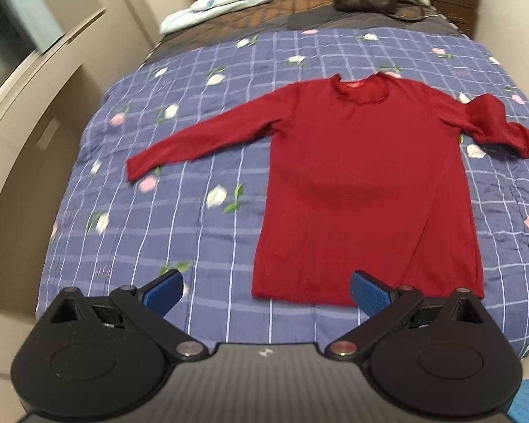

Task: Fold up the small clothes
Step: 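Move both tools forward toward the red sweater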

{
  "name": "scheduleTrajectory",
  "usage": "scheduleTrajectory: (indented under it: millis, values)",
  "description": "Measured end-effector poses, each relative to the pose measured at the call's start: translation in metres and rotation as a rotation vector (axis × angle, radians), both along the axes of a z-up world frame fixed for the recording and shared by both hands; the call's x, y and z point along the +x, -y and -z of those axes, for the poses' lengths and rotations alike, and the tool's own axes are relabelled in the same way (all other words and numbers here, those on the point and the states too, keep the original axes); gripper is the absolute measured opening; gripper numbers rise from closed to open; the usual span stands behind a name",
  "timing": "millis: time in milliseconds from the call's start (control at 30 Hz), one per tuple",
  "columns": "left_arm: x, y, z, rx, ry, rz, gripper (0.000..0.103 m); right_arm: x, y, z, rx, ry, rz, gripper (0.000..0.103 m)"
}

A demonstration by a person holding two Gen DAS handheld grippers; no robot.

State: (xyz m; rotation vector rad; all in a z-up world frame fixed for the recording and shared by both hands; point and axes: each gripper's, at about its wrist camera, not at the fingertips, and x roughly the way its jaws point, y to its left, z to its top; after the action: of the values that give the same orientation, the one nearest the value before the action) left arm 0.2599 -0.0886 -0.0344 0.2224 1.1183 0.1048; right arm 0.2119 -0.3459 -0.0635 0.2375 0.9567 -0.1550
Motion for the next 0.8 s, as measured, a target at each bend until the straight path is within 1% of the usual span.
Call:
scheduleTrajectory:
  millis: [100,267,400,567,667,800]
  values:
    - [0.022,-0.008,0.002,-0.011,-0.005,0.056,0.103,0.005,-0.014,-0.004,0.002,0.024,0.046,0.103]
    - [0.051,-0.014,0.009,-0.034,-0.023,0.137,0.103,0.004,-0.03,-0.011,-0.018,0.044,0.079,0.103]
    - [0.067,-0.01,0.015,-0.054,-0.038,0.185,0.103,0.001,-0.026,-0.016,-0.046,0.058,0.141,0.103]
    - [0.075,0.0,0.024,-0.063,-0.062,0.229,0.103,-0.003,-0.017,-0.011,-0.046,0.03,0.194,0.103]
    - [0.079,0.01,0.026,-0.058,-0.07,0.246,0.103,-0.001,-0.01,-0.008,-0.045,0.023,0.206,0.103]
    - [0.086,0.021,0.03,-0.049,-0.077,0.244,0.103,0.01,0.0,0.0,-0.037,0.015,0.196,0.103]
